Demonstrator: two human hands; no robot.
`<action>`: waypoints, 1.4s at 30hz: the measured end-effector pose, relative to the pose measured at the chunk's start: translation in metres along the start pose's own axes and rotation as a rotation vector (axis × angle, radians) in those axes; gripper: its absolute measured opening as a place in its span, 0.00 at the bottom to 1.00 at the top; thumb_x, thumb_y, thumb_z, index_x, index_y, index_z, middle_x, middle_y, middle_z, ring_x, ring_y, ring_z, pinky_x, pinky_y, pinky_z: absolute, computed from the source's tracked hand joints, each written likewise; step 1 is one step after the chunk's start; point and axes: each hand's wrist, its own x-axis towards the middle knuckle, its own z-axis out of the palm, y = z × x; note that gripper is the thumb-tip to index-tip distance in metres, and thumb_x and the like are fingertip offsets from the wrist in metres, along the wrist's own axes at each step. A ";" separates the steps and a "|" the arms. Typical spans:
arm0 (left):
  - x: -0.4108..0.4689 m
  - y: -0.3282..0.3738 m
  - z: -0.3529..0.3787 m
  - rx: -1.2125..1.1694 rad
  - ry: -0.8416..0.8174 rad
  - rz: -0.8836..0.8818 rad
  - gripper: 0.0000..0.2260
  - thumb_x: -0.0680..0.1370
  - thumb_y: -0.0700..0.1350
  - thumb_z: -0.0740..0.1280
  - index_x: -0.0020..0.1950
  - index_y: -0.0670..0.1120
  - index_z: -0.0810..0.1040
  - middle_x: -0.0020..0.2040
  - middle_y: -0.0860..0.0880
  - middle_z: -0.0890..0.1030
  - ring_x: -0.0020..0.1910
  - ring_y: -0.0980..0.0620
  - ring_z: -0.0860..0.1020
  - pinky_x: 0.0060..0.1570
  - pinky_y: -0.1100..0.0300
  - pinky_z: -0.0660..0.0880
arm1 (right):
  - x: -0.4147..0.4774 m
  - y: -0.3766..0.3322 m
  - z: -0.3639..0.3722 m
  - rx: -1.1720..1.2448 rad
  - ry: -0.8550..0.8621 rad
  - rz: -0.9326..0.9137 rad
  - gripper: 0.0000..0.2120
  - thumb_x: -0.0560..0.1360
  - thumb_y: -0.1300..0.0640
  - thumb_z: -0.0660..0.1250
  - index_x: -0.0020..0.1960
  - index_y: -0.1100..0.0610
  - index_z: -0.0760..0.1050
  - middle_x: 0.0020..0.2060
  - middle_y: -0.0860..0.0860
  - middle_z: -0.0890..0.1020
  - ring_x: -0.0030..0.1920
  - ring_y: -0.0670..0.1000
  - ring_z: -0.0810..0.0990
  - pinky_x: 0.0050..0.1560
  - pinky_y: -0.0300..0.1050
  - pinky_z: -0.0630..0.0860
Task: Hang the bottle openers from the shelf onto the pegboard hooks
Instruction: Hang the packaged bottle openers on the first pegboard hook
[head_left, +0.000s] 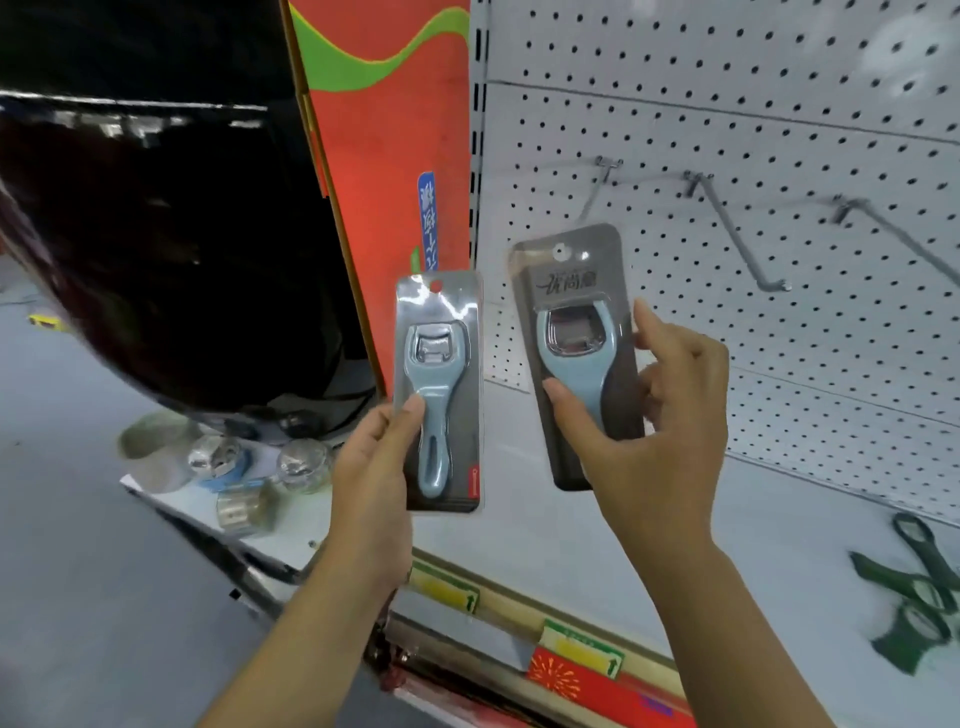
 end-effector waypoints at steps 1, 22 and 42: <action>0.004 -0.001 0.000 -0.005 -0.024 -0.012 0.07 0.76 0.49 0.69 0.48 0.45 0.79 0.41 0.49 0.86 0.38 0.53 0.83 0.41 0.55 0.80 | -0.001 -0.002 0.001 -0.008 0.027 0.006 0.37 0.69 0.52 0.78 0.73 0.58 0.69 0.59 0.50 0.70 0.46 0.54 0.77 0.47 0.48 0.80; 0.053 0.028 -0.023 0.049 -0.579 0.106 0.20 0.64 0.61 0.79 0.44 0.48 0.83 0.41 0.48 0.83 0.39 0.51 0.81 0.39 0.60 0.78 | 0.032 -0.002 0.023 0.007 0.025 0.423 0.20 0.80 0.48 0.65 0.71 0.46 0.70 0.65 0.43 0.74 0.59 0.34 0.76 0.52 0.22 0.70; 0.084 0.013 0.008 0.278 -0.680 0.243 0.03 0.75 0.52 0.69 0.41 0.57 0.80 0.35 0.57 0.81 0.34 0.60 0.77 0.34 0.67 0.74 | 0.050 -0.047 0.008 -0.172 0.056 0.007 0.15 0.80 0.52 0.65 0.65 0.53 0.79 0.65 0.45 0.79 0.69 0.44 0.74 0.69 0.38 0.68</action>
